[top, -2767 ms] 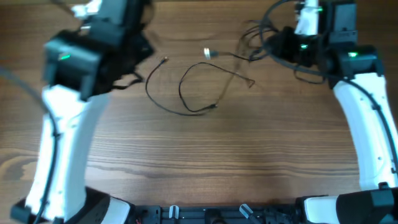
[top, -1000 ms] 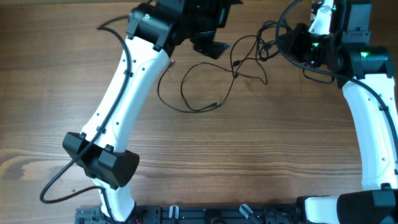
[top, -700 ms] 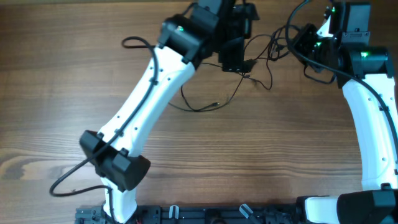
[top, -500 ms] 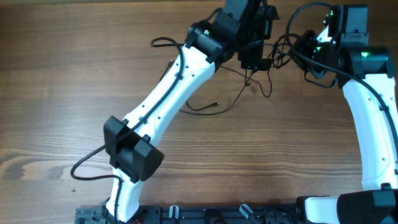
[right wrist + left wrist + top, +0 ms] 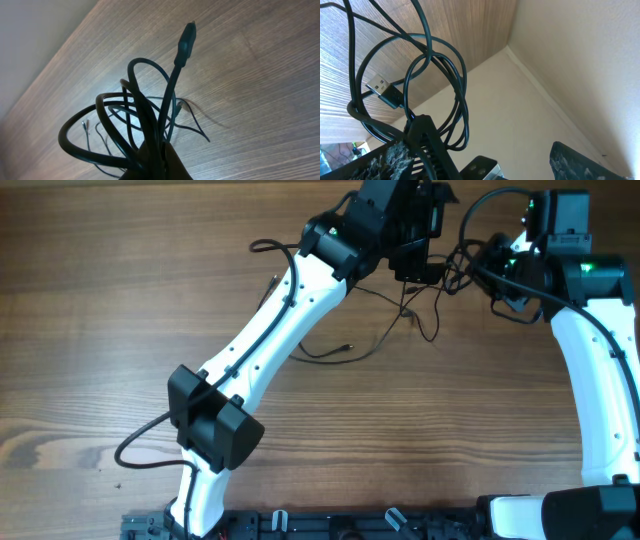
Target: Untangle cables
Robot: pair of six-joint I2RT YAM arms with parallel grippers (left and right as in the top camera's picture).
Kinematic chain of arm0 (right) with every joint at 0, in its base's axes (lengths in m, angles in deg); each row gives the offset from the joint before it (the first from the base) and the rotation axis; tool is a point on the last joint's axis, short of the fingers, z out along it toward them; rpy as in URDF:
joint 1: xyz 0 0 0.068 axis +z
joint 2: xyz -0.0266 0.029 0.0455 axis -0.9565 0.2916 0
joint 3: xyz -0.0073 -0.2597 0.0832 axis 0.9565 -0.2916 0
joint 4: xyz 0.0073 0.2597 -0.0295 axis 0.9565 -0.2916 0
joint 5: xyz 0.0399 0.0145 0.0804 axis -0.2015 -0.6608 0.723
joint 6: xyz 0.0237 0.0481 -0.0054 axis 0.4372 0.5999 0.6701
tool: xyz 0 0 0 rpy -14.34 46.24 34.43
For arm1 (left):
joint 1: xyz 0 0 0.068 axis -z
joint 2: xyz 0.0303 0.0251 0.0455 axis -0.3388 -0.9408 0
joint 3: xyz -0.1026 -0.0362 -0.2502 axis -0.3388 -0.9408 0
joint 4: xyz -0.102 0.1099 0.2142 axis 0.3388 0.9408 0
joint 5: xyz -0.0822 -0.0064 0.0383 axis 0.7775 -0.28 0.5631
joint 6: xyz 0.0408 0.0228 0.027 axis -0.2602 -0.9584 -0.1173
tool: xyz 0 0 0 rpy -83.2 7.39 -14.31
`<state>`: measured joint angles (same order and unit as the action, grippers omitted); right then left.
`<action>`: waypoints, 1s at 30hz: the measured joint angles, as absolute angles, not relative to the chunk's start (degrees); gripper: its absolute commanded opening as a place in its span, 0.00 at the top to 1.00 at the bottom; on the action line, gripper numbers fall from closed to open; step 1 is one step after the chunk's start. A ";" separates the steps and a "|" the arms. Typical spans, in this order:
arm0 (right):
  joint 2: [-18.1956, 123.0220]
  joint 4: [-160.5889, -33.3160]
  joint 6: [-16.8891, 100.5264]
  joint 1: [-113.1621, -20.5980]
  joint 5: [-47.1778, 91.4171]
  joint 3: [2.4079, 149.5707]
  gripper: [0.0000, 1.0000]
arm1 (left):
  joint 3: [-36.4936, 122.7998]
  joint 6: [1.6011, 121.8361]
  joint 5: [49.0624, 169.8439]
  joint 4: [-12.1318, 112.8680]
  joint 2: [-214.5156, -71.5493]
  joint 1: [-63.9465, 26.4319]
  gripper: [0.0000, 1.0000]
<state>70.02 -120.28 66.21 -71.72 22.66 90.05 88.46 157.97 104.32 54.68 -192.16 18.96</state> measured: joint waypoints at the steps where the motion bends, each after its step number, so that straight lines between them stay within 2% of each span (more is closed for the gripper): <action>1: 70.02 -120.44 66.21 -71.74 22.33 90.05 0.96 | 88.46 157.97 104.43 54.77 -192.16 19.07 0.07; 9: 70.02 -120.55 66.21 -71.72 21.67 90.08 0.96 | 88.46 157.97 104.36 57.70 -192.24 20.75 0.04; 10: 70.02 -120.57 66.19 -71.72 21.67 90.05 0.96 | 88.46 157.97 104.34 58.01 -192.27 21.19 0.04; 11: 70.02 -120.57 66.19 -71.72 21.67 90.05 0.96 | 88.46 157.97 104.34 57.96 -192.27 21.51 0.09; 12: 70.02 -120.57 66.15 -71.72 21.67 90.05 0.96 | 88.46 157.97 104.25 57.83 -192.27 21.84 0.20; 15: 70.02 -120.79 66.04 -71.72 21.67 90.05 0.96 | 88.46 157.97 103.70 58.03 -192.27 22.26 0.81; 16: 70.02 -120.90 66.01 -71.72 21.67 90.05 0.96 | 88.46 157.97 103.05 59.21 -192.27 22.30 0.96; 20: 70.02 -122.32 65.71 -71.42 21.69 90.05 0.96 | 88.59 157.29 99.60 66.86 -192.29 22.39 0.96; 23: 70.06 -122.84 64.16 -70.28 22.20 89.94 0.96 | 89.84 147.34 95.51 72.56 -191.98 22.34 0.96; 25: 70.11 -122.86 63.22 -69.34 24.03 89.73 0.96 | 90.36 138.75 92.60 80.65 -190.34 21.01 0.96; 27: 70.00 -122.56 63.17 -69.78 24.01 89.77 0.96 | 90.06 131.69 85.21 89.13 -187.96 17.58 0.96; 30: 69.73 -121.66 62.67 -72.27 22.46 89.81 0.96 | 88.88 120.44 73.19 93.28 -183.98 4.16 0.96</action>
